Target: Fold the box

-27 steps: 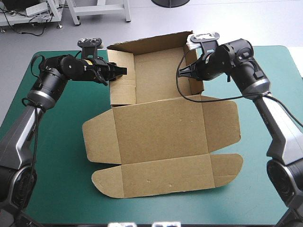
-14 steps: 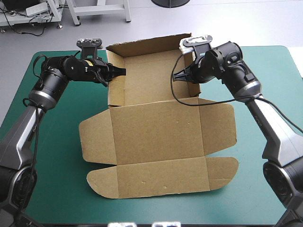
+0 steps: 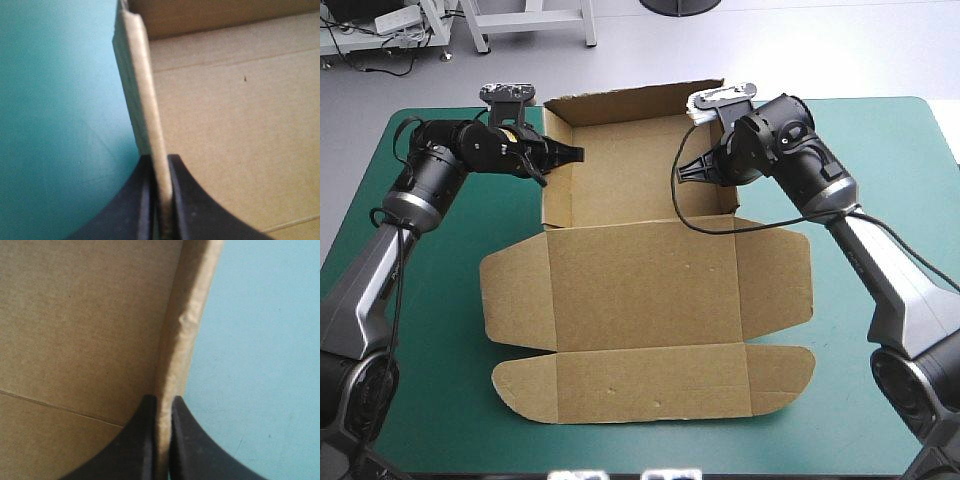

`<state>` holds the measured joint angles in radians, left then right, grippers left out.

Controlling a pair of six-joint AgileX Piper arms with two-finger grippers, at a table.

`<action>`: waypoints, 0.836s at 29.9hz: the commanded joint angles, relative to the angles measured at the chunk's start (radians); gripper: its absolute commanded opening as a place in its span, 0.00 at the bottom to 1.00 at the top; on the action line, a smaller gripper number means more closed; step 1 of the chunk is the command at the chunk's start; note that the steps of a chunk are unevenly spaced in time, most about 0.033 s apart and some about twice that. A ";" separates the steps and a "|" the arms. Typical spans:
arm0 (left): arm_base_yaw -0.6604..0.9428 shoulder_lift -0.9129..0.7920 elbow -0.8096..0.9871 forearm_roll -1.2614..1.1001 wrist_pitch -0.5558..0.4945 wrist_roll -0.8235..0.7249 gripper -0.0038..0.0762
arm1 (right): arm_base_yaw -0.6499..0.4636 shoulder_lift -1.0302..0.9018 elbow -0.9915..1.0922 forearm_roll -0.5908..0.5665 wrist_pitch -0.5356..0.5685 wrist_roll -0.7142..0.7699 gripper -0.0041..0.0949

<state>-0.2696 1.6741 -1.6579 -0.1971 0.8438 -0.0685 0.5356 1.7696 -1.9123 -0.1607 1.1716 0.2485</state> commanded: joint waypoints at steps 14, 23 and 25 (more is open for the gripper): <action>-0.086 -0.052 -0.039 0.142 0.102 -0.109 0.04 | 0.024 -0.043 -0.027 0.094 0.048 -0.029 0.04; -0.086 -0.052 -0.073 0.205 0.231 -0.118 0.04 | 0.024 -0.043 -0.025 0.148 0.078 -0.025 0.04; -0.086 -0.052 -0.089 0.212 0.234 -0.118 0.04 | 0.025 -0.043 -0.025 0.148 0.078 -0.025 0.04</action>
<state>-0.3365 1.6733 -1.6987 0.0336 1.0964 -0.2072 0.5458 1.7771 -1.9103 -0.0662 1.2435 0.2498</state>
